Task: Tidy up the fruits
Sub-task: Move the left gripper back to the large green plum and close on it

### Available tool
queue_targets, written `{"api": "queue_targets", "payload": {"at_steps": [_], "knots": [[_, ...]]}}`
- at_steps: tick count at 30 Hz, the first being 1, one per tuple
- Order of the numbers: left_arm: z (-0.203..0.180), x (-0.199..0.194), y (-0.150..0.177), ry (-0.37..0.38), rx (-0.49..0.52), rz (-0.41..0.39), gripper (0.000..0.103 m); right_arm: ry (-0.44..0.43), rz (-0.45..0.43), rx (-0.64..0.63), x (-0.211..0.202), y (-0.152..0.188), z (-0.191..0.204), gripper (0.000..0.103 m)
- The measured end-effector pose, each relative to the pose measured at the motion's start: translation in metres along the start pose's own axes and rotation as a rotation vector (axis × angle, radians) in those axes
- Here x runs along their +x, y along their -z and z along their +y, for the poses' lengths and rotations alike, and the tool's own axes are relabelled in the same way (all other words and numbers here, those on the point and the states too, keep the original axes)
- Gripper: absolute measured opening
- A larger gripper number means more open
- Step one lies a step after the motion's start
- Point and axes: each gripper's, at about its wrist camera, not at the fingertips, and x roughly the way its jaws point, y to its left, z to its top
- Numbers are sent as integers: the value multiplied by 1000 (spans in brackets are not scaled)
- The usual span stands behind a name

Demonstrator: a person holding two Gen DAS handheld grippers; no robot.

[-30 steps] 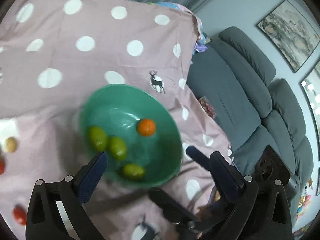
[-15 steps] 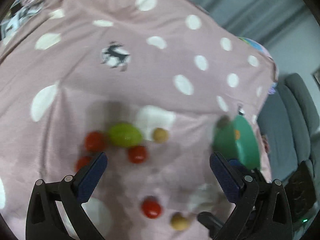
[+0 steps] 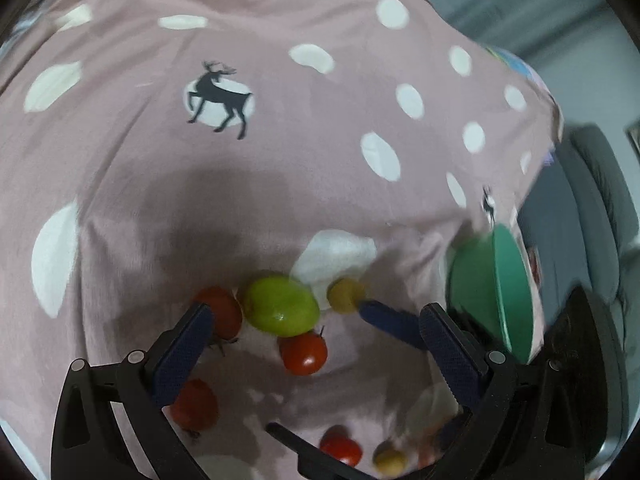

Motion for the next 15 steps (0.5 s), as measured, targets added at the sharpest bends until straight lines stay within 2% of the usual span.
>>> {"api": "queue_targets", "payload": {"at_steps": [2,3,5,7,9,11,13,15], "knots": [[11,2,-1,-13,-44,26,102,25,12,9,8,-4,-4,86],[17,3,-2,12,-75,33,102,27,9,20,10,-5,-8,86],[25,2,-5,109,-118,19,101,9,-8,56,7,-6,-14,86],[22,-7,-7,141,-103,-27,101,-21,-22,91,3,-6,-19,86],[10,-17,-4,105,-44,-70,101,-41,-56,96,-4,-5,-22,87],[8,-11,-3,91,-20,-41,101,-38,-62,104,-7,-6,-26,87],[15,2,-3,144,-53,-7,101,-20,-54,106,-6,-6,-27,87],[22,10,-6,246,-75,-13,101,-52,-69,120,-4,-5,-30,87]]}}
